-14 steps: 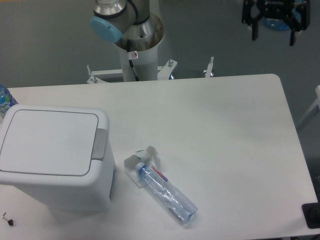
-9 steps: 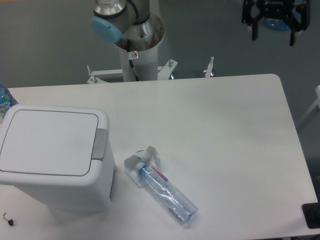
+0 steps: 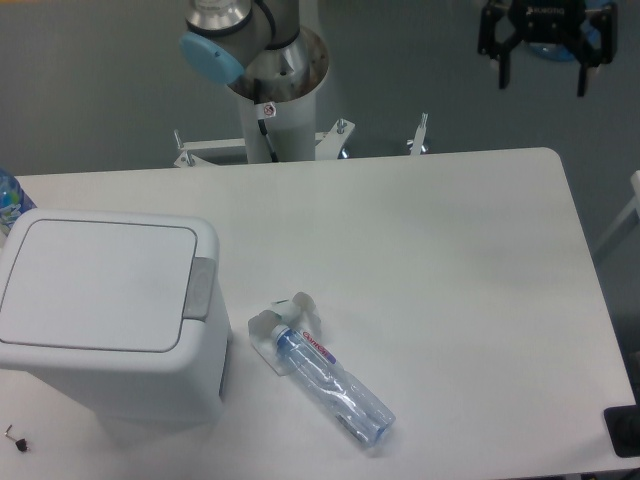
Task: Open the trash can
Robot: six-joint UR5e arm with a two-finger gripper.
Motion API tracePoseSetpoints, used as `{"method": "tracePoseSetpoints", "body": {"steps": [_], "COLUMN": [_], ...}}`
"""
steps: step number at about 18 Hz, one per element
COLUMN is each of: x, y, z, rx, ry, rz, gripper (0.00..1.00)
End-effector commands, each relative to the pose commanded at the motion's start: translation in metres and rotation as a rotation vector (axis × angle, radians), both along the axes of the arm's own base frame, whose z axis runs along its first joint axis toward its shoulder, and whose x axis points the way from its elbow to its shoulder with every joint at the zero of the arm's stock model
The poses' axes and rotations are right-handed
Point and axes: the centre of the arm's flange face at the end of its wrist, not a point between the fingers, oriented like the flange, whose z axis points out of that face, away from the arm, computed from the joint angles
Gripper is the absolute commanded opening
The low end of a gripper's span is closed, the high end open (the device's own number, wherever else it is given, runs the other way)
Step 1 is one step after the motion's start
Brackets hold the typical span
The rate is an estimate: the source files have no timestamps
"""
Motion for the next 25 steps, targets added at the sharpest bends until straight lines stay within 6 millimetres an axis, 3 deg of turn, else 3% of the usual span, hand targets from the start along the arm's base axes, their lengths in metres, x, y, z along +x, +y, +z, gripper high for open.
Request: {"method": "tracePoseSetpoints", "body": {"steps": [5,18,25], "x": [0.019,0.091,0.115], "y": [0.054,0.158,0.210], "z": [0.003,-0.009,-0.005], "rx": [0.120,0.261,0.382], "ry": [-0.023,-0.191,-0.234], "rz": [0.178,0.356,0.447], "gripper": [1.00,1.00,1.00]}}
